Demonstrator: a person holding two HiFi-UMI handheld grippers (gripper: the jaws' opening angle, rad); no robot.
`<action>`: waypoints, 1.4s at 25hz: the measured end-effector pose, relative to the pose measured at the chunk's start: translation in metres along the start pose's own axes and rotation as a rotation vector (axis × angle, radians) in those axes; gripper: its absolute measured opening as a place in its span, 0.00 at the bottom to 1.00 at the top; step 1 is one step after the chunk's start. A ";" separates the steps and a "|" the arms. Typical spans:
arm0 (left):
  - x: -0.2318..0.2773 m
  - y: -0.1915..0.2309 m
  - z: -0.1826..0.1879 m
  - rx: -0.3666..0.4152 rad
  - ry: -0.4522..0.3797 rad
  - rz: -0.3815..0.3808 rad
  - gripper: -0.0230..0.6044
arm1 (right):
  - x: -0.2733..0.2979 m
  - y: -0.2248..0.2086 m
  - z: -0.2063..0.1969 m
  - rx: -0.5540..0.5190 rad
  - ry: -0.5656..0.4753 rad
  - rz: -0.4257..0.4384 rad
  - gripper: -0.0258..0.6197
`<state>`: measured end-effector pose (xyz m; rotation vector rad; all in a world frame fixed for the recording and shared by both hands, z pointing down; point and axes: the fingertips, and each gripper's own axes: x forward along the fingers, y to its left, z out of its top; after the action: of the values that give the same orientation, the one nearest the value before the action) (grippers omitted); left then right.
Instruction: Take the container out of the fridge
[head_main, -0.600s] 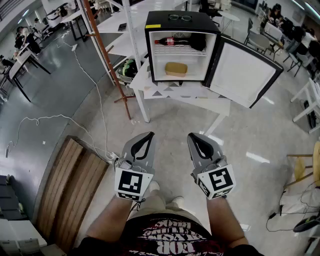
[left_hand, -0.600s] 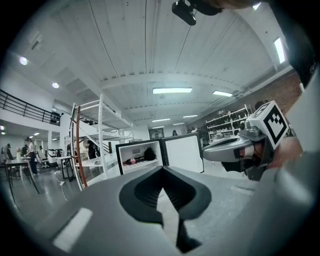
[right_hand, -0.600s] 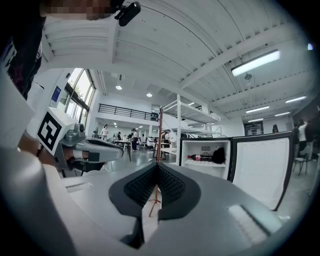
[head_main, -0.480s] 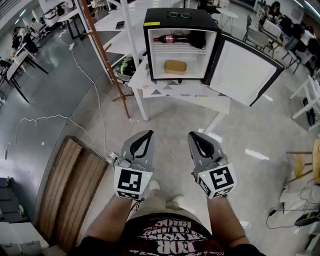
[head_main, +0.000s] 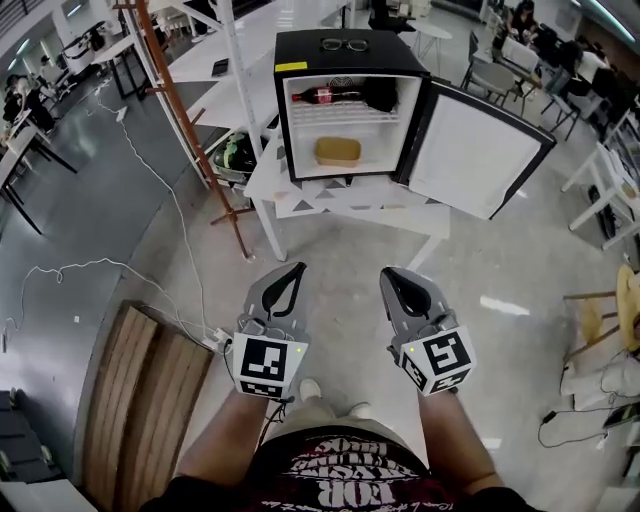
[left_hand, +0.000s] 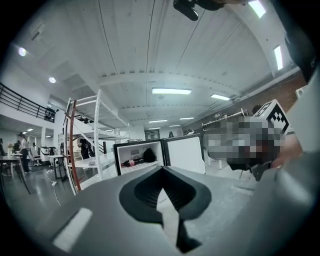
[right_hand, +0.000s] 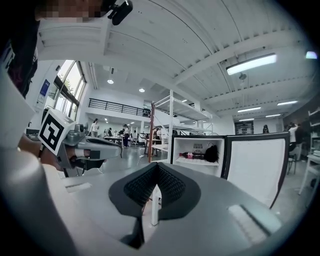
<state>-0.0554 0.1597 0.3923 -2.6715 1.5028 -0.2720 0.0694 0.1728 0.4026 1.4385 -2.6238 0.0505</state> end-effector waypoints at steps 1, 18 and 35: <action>0.002 0.003 0.002 0.002 -0.005 -0.004 0.04 | 0.004 -0.001 0.003 -0.004 -0.001 -0.005 0.08; 0.019 0.055 0.005 -0.016 -0.049 -0.049 0.04 | 0.048 0.009 0.018 -0.023 0.044 -0.044 0.08; 0.067 0.062 -0.016 -0.019 -0.005 -0.052 0.04 | 0.079 -0.036 -0.001 0.085 0.047 -0.051 0.08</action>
<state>-0.0772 0.0708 0.4076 -2.7270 1.4444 -0.2552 0.0583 0.0879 0.4138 1.5105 -2.5748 0.1902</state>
